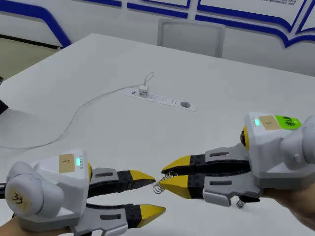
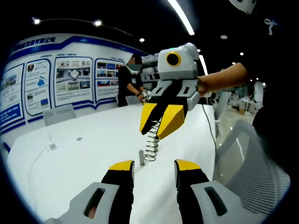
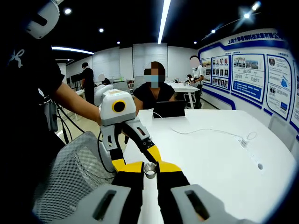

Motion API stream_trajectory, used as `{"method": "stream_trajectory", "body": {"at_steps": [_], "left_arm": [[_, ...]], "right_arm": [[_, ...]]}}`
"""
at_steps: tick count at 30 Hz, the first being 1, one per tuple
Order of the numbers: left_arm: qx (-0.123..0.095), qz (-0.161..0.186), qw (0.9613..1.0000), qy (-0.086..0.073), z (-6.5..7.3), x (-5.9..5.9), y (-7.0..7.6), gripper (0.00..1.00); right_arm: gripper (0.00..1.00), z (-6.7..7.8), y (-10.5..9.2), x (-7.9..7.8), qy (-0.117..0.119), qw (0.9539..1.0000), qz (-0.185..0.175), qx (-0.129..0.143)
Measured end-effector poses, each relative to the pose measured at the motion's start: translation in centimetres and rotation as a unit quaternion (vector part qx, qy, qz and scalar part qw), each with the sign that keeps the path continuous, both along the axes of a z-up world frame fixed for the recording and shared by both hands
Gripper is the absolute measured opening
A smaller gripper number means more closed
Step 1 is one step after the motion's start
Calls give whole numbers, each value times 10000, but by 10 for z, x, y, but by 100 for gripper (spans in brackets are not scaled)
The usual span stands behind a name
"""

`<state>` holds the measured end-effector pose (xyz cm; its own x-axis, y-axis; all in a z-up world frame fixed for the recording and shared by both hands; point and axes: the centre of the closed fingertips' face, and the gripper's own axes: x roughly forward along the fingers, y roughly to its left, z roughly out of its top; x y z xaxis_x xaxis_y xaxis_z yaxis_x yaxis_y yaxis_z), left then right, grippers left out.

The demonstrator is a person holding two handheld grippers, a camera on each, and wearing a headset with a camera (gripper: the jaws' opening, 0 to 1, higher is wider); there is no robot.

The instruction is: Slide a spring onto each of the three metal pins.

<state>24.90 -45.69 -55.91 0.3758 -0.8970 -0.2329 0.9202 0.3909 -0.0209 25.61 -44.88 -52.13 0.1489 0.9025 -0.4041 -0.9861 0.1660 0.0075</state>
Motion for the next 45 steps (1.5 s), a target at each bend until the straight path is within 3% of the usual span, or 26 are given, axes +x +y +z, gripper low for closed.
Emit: {"method": "stream_trajectory", "body": {"at_steps": [6, 15, 17, 26, 33, 37, 45], "left_arm": [[13, 233, 9997, 65, -2, 5, 10, 48], [35, 491, 9987, 117, -3, 14, 23, 61], [-84, 522, 9984, 205, -1, 14, 25, 66], [-46, 774, 9968, 195, -3, 21, 32, 79], [52, 903, 9956, 238, -9, 24, 39, 84], [77, 986, 9947, 288, -12, 27, 41, 86], [92, 1055, 9938, 343, -17, 28, 43, 90]], "right_arm": [[10, -3, -3, 9, 29, 10000, -73, -50], [11, -7, -19, 42, 63, 9984, -516, -204], [11, -8, -21, 50, 149, 9975, -658, -226], [11, -17, -29, 79, 218, 9931, -1080, -393], [11, -39, -31, 95, 408, 9883, -1302, -682], [11, -52, -31, 104, 626, 9830, -1547, -762], [11, -76, -28, 109, 741, 9781, -1611, -1089]]}}
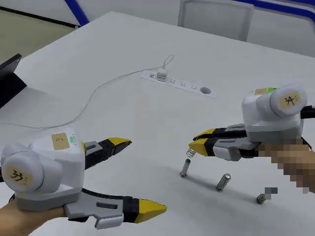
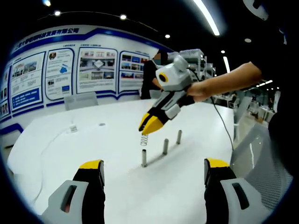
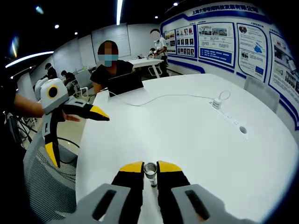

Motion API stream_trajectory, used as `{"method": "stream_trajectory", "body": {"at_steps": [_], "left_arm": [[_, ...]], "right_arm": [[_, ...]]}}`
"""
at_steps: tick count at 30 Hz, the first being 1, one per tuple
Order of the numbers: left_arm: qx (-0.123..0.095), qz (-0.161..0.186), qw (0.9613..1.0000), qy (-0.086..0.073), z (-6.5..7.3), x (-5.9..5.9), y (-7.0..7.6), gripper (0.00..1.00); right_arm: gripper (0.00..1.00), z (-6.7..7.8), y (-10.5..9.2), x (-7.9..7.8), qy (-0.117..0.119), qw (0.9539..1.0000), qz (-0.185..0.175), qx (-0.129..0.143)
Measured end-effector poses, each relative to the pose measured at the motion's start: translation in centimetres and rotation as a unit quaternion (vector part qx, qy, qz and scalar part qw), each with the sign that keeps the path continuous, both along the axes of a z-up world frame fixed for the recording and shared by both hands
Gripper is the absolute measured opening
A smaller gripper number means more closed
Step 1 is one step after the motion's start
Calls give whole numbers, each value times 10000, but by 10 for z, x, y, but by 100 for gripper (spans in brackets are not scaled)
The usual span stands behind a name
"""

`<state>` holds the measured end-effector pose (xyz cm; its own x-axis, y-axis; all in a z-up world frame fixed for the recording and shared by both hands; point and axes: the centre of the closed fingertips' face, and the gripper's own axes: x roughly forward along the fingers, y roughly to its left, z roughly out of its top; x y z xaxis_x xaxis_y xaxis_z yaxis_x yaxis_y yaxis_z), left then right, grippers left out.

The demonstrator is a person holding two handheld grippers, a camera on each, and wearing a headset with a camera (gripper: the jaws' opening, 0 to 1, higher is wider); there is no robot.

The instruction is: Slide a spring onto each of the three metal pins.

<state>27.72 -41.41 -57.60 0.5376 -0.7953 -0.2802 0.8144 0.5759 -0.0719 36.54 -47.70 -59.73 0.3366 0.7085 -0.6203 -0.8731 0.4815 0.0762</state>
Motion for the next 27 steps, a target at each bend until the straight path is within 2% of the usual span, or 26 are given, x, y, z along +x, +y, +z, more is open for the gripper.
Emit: {"method": "stream_trajectory", "body": {"at_steps": [10, 14, 18, 27], "left_arm": [[83, 43, 9999, 122, -9, -2, 2, 91], [50, 34, 9999, 111, -8, -2, -1, 91], [108, 16, 9998, 139, -10, -2, -4, 91], [26, 48, 9999, 152, -8, -1, -5, 92]], "right_arm": [[11, -15, -2, 0, 148, 9996, -65, -231], [11, -20, -2, -1, 204, 9994, -64, -262], [11, -25, 1, -3, 161, 9990, -5, -408], [11, -49, 2, -2, 208, 9968, 41, -766]]}}
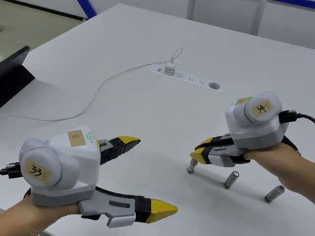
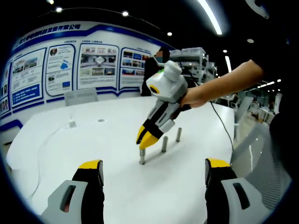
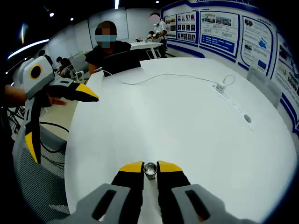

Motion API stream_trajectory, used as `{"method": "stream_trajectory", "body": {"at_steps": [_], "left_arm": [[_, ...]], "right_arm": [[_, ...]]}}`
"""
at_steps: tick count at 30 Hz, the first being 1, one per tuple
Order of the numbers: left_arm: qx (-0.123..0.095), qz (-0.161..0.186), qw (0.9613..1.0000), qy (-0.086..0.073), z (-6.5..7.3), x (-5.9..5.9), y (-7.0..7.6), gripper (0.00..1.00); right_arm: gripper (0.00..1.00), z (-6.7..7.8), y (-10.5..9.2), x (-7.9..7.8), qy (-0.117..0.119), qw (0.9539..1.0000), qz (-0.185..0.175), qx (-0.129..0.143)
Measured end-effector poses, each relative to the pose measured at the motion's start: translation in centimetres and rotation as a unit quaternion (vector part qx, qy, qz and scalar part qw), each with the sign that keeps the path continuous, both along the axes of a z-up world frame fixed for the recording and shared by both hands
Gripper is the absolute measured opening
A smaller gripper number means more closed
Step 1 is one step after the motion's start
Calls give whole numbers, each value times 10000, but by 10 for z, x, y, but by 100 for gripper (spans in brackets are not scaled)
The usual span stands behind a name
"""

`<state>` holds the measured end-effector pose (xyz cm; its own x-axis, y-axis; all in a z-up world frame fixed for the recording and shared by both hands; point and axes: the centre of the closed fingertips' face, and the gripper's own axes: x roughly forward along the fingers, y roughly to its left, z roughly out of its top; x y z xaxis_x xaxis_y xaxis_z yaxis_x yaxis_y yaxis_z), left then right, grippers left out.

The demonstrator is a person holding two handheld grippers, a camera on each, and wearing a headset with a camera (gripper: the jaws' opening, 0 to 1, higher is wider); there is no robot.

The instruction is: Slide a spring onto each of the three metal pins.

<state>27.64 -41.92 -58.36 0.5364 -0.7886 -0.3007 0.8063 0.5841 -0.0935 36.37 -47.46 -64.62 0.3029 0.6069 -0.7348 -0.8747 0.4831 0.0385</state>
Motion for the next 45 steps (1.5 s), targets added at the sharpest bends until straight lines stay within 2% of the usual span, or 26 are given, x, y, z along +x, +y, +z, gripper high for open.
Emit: {"method": "stream_trajectory", "body": {"at_steps": [8, 14, 28, 30, 34, 42, 45], "left_arm": [[62, 30, 9999, 84, -7, -1, 4, 92], [78, 16, 9999, 121, -9, -2, 5, 92], [124, 8, 9999, 105, -8, -2, 6, 92], [125, 18, 9999, 104, -7, -2, 6, 92], [148, 21, 9998, 96, -7, -2, 6, 92], [140, 56, 9999, 38, -3, 0, 6, 92], [119, 16, 9999, 11, 0, -1, 5, 92]], "right_arm": [[11, -14, 3, -2, -53, 9995, 153, -258], [11, -18, 4, -3, -16, 9996, 149, -257], [12, -23, 4, -4, -100, 9994, 179, -293], [14, -23, 3, -4, -40, 9996, 111, -241], [16, -19, 3, -5, -84, 9997, 90, -193], [23, -7, -2, -8, -336, 9993, 60, -139], [24, 3, -7, -10, -437, 9990, -26, -49]]}}
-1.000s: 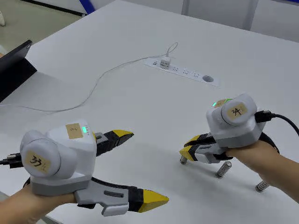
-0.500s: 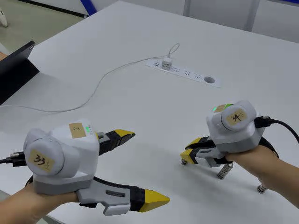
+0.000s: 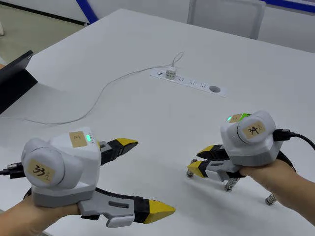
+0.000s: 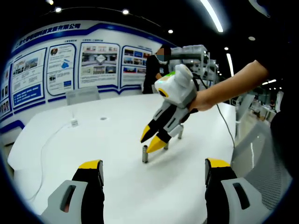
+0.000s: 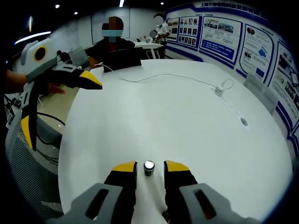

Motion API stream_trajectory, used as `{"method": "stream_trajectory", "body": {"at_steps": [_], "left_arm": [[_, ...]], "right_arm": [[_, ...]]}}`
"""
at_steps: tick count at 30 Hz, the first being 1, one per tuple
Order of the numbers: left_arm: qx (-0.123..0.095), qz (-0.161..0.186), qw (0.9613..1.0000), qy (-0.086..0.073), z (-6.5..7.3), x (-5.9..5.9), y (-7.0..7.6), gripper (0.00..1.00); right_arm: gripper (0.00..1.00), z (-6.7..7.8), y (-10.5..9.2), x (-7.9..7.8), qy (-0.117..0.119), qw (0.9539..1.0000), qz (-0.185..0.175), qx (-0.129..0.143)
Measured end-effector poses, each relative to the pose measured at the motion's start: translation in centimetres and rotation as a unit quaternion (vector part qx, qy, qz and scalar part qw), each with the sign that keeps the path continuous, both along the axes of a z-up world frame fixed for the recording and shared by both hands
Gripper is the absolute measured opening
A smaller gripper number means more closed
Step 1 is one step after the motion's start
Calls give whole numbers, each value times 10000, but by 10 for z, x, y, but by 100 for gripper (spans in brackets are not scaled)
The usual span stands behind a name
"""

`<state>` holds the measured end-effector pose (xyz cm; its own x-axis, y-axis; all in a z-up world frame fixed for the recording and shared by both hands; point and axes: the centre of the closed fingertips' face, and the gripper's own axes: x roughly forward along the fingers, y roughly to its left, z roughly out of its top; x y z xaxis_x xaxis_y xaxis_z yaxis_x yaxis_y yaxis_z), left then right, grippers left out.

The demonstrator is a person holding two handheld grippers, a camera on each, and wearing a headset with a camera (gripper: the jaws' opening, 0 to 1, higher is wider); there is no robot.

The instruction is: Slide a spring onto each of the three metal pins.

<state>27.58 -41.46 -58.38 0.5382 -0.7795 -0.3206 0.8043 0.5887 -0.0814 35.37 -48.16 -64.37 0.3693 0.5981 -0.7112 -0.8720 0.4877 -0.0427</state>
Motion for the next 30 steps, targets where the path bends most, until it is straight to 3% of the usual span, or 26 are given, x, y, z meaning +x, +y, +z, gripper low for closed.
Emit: {"method": "stream_trajectory", "body": {"at_steps": [4, 9, 19, 26, 30], "left_arm": [[0, -31, 10000, -24, 2, 0, -2, 92], [-24, -71, 9999, -67, 7, 1, -6, 92], [21, -223, 9996, -192, 15, -3, -20, 92], [16, -282, 9994, -175, 14, -8, -25, 92], [25, -299, 9994, -182, 14, -10, -28, 93]], "right_arm": [[26, 11, -5, -4, -115, 9999, -17, 105], [31, 34, -17, -5, -312, 9973, -473, 469], [45, 56, -65, -28, -844, 9894, -922, 736], [51, 66, -111, -48, -1104, 9786, -1465, 936], [55, 64, -141, -57, -1263, 9712, -1816, 886]]}}
